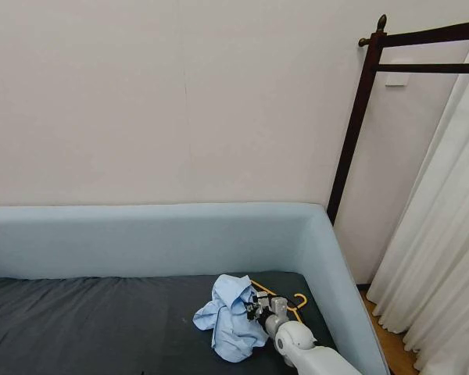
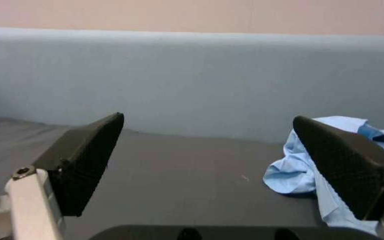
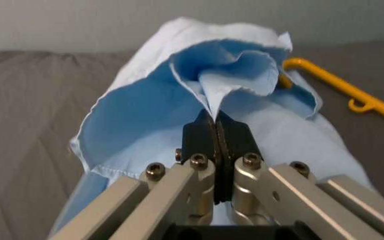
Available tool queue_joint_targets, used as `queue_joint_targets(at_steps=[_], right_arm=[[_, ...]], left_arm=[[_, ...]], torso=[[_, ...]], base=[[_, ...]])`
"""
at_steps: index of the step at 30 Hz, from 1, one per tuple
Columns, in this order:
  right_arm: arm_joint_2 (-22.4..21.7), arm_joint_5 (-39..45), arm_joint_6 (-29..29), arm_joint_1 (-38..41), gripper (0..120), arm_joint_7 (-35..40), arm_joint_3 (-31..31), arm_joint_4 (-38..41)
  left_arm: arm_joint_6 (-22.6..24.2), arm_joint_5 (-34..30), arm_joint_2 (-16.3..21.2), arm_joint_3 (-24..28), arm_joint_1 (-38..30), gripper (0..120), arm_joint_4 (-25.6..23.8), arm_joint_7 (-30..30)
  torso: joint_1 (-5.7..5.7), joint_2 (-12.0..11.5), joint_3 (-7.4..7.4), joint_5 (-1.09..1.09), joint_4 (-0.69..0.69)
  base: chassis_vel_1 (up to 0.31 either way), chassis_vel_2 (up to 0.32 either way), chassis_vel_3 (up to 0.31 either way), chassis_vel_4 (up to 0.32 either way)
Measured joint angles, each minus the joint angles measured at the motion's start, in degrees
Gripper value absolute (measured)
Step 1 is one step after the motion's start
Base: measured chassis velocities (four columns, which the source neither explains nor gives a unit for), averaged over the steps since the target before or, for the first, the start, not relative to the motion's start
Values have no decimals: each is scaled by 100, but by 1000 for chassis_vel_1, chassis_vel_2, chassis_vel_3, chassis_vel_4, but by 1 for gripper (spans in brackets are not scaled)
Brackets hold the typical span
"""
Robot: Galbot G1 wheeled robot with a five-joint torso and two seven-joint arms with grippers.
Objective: Pick up the clothes from the sofa and hang them on the clothes hanger.
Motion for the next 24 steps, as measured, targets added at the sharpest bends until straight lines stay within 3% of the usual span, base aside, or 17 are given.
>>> queue_joint_targets(at_steps=[12, 24], right_arm=[[-824, 1618, -491, 669, 0, 999, 82, 2705], [-977, 2861, -801, 2515, 0, 1998, -36, 3751]], left_arm=[[15, -78, -4, -3, -122, 100, -16, -12], [17, -84, -52, 20, -190, 100, 35, -15]], torso=[[0, 0, 0, 0, 0], [0, 0, 0, -1, 0]], base=[[0, 0, 0, 0], [0, 0, 0, 0]])
